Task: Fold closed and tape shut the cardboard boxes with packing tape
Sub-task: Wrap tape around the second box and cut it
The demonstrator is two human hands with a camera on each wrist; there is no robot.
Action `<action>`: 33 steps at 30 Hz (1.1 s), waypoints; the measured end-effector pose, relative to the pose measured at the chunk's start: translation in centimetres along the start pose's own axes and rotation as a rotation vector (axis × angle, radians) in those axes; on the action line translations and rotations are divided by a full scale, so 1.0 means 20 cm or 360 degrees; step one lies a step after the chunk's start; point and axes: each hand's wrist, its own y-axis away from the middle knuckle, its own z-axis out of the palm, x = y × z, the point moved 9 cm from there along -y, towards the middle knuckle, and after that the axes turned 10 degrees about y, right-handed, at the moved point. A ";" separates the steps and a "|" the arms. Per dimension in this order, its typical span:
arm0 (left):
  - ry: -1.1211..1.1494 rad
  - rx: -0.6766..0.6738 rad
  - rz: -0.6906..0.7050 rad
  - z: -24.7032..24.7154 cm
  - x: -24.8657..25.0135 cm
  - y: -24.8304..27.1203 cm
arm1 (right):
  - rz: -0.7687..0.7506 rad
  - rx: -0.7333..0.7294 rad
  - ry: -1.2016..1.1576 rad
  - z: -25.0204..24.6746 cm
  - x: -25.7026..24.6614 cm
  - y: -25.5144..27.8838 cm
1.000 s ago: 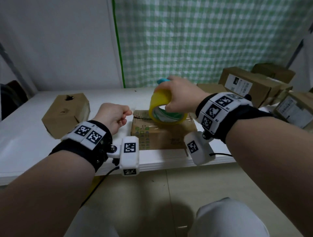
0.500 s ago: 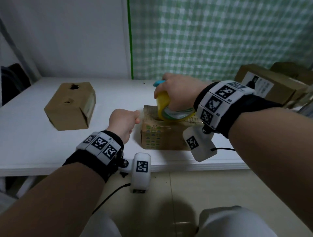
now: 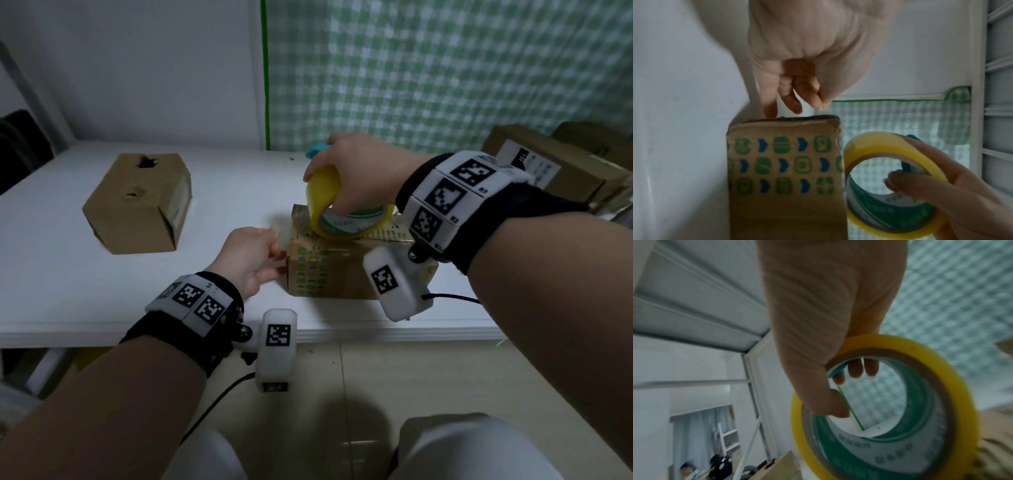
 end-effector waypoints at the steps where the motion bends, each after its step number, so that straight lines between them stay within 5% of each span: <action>1: -0.0040 -0.0030 -0.0002 0.01 -0.01 -0.01 | 0.0051 0.0035 -0.0129 0.01 0.03 0.01; 8: -0.0448 -0.0175 0.0146 0.09 -0.02 -0.02 | 0.0560 0.0523 -0.1144 0.17 0.26 0.16; 12: -0.0764 -0.0152 0.0198 0.07 -0.04 -0.04 | 0.0761 0.0608 -0.1534 0.34 0.31 0.21; 15: -0.0708 0.0089 0.0424 -0.01 0.05 -0.04 | 0.0777 0.0611 -0.1556 0.42 0.30 0.22; 17: -0.0412 0.0026 0.0528 0.01 0.11 0.01 | 0.0781 0.0627 -0.1517 0.44 0.30 0.22; 23: -0.0426 -0.0701 0.0246 0.24 -0.03 0.13 | 0.0866 0.0631 -0.1350 0.46 0.34 0.21; 33: -0.0629 -0.0784 -0.0013 0.21 -0.07 0.14 | 0.0886 0.0612 -0.1394 0.48 0.35 0.21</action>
